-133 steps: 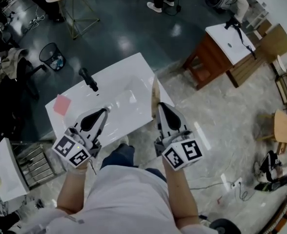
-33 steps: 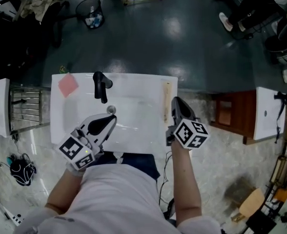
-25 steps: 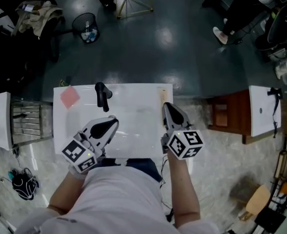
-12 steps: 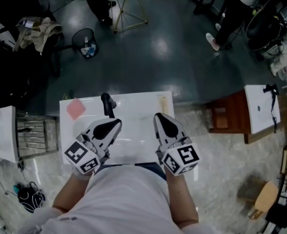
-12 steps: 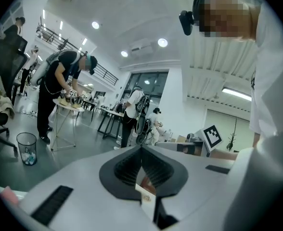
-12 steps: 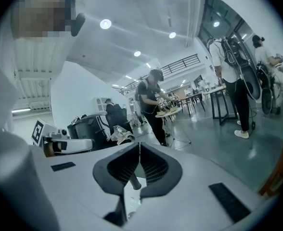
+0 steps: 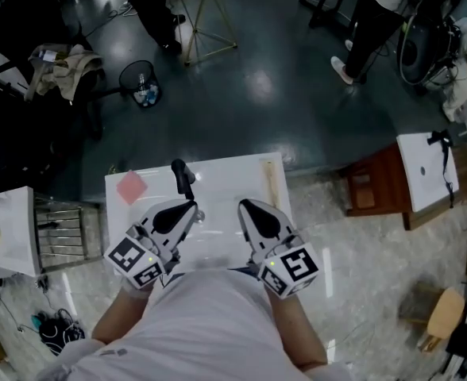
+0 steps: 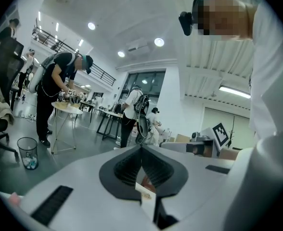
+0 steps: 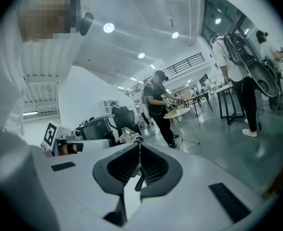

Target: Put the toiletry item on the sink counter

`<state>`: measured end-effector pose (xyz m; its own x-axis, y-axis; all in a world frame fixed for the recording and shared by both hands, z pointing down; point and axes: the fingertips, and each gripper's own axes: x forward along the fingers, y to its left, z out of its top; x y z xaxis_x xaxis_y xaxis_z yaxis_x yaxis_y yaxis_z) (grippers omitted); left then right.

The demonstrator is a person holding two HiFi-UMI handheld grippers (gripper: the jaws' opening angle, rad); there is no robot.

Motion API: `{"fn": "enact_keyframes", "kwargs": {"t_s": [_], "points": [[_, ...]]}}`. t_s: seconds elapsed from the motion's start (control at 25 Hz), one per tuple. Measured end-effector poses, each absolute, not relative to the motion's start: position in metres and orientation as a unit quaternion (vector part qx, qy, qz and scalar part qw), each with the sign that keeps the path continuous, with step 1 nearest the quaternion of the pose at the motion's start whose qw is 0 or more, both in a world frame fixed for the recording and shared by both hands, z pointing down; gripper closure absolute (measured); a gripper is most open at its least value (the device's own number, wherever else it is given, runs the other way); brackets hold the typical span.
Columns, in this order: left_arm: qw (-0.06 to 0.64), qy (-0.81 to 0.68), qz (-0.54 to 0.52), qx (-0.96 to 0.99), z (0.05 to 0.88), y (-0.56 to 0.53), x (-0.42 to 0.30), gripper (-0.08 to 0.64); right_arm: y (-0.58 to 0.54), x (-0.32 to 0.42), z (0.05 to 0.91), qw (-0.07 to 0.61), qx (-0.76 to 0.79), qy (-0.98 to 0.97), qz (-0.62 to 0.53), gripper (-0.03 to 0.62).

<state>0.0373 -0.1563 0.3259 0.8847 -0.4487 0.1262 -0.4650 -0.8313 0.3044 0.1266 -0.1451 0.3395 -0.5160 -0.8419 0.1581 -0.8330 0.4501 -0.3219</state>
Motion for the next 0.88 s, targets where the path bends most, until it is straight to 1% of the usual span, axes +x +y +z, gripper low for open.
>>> {"fn": "enact_keyframes", "kwargs": {"t_s": [0.32, 0.88], "points": [[0.163, -0.246, 0.02, 0.955, 0.319, -0.15, 0.03, 0.543, -0.134, 0.128, 0.327, 0.019, -0.502, 0.848, -0.17, 0.569], [0.152, -0.258, 0.017, 0.954, 0.317, -0.146, 0.026, 0.543, -0.128, 0.129, 0.325, 0.011, -0.508, 0.847, -0.154, 0.57]]}}
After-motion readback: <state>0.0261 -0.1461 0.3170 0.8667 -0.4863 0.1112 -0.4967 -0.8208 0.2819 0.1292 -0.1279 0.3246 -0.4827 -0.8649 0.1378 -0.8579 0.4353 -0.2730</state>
